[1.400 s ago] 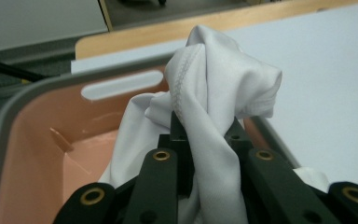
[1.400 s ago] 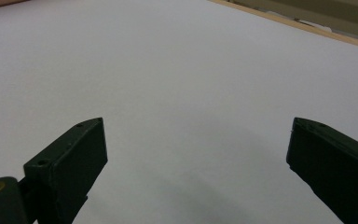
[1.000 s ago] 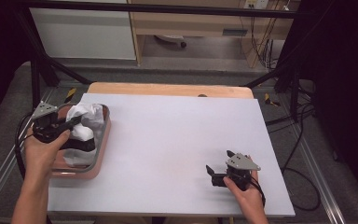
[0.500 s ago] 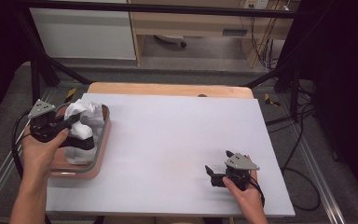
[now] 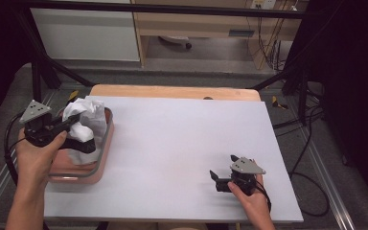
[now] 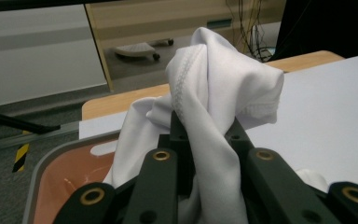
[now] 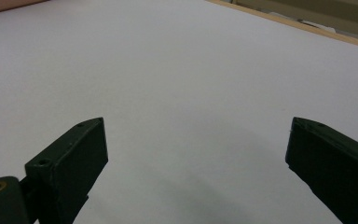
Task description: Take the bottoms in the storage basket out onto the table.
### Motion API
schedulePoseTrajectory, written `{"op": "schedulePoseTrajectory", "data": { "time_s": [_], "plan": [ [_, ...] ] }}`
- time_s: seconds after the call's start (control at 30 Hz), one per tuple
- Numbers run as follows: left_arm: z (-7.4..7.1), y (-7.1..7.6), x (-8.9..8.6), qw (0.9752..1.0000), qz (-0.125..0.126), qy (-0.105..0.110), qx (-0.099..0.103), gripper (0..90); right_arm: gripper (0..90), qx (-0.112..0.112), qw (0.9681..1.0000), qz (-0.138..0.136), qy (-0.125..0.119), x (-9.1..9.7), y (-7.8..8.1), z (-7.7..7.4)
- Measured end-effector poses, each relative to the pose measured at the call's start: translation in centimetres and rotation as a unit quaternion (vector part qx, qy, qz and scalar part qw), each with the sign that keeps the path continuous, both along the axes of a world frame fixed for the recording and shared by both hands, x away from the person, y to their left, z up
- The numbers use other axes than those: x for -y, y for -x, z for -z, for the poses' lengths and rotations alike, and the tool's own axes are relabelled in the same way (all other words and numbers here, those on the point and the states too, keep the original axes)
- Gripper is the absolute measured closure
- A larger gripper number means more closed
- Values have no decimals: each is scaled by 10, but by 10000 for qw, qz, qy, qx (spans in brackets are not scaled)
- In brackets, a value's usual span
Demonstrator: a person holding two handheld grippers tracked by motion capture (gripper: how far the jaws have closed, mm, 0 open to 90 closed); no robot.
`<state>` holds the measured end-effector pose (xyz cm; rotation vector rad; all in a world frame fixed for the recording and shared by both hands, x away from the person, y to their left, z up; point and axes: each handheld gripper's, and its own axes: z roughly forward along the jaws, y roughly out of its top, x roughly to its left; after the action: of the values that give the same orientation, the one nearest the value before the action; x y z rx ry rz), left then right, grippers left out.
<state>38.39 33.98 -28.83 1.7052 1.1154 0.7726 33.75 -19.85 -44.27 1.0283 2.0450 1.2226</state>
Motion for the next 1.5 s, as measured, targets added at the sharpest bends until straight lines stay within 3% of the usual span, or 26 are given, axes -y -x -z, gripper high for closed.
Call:
{"op": "schedulePoseTrajectory", "data": {
  "time_s": [0.2,0.6,0.9,1.13,1.5],
  "plan": [
    [-13,9,5,9998,81,42,171,792,58,-3,10000,-6,-2,1,-1,0],
    [-24,16,25,9987,366,33,345,791,57,28,10000,5,19,1,0,0],
    [-9,9,47,9979,608,37,210,791,57,30,10000,-36,49,-2,-1,-1],
    [-7,11,71,9968,759,-48,235,792,57,70,10000,28,11,2,1,-2],
    [-2,20,111,9925,1197,-71,258,791,55,146,9999,-68,-22,-1,2,-5]
  ]
}}
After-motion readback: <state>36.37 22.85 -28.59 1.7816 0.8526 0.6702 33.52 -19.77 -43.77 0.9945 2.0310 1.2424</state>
